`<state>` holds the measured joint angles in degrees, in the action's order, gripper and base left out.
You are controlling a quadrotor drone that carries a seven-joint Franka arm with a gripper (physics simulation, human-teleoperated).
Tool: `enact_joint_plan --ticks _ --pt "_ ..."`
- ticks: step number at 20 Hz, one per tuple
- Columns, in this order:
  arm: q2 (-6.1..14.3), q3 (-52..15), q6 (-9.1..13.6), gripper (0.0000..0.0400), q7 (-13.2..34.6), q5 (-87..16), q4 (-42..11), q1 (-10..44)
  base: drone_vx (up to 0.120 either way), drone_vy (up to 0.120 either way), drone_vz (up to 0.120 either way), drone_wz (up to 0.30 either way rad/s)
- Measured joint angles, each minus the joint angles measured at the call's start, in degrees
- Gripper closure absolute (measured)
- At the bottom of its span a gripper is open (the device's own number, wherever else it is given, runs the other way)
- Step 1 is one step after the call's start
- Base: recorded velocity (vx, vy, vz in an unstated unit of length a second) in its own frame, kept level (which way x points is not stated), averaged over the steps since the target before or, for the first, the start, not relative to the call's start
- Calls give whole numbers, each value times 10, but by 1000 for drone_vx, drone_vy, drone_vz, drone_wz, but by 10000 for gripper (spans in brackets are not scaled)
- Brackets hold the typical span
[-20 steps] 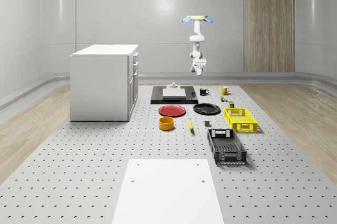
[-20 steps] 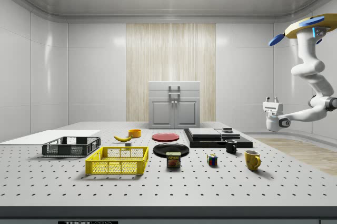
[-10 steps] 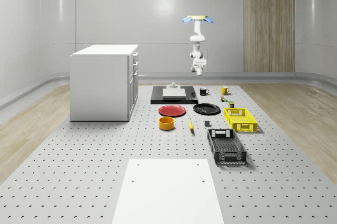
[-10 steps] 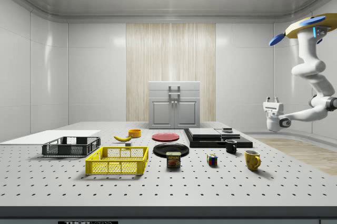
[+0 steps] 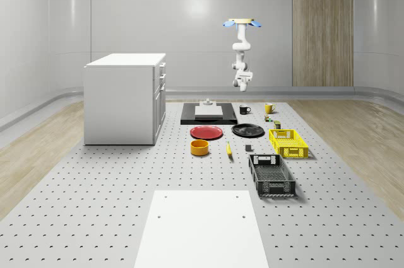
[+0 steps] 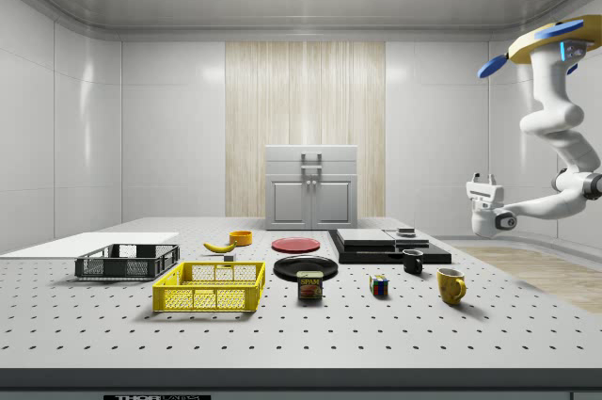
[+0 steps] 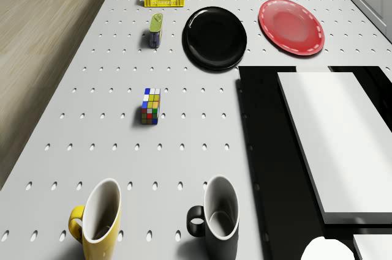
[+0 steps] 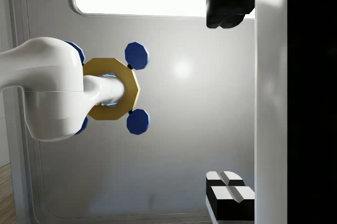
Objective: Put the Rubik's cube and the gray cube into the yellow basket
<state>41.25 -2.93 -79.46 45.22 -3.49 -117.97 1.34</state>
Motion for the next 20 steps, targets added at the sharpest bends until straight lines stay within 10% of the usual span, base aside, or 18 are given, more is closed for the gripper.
enact_joint_plan --ticks 12,20 --pt "14 -162 -12 0 34 -232 -50 52 120 120 0 0" --pt "68 -438 -17 0 158 -699 -290 188 120 60 -40 0"
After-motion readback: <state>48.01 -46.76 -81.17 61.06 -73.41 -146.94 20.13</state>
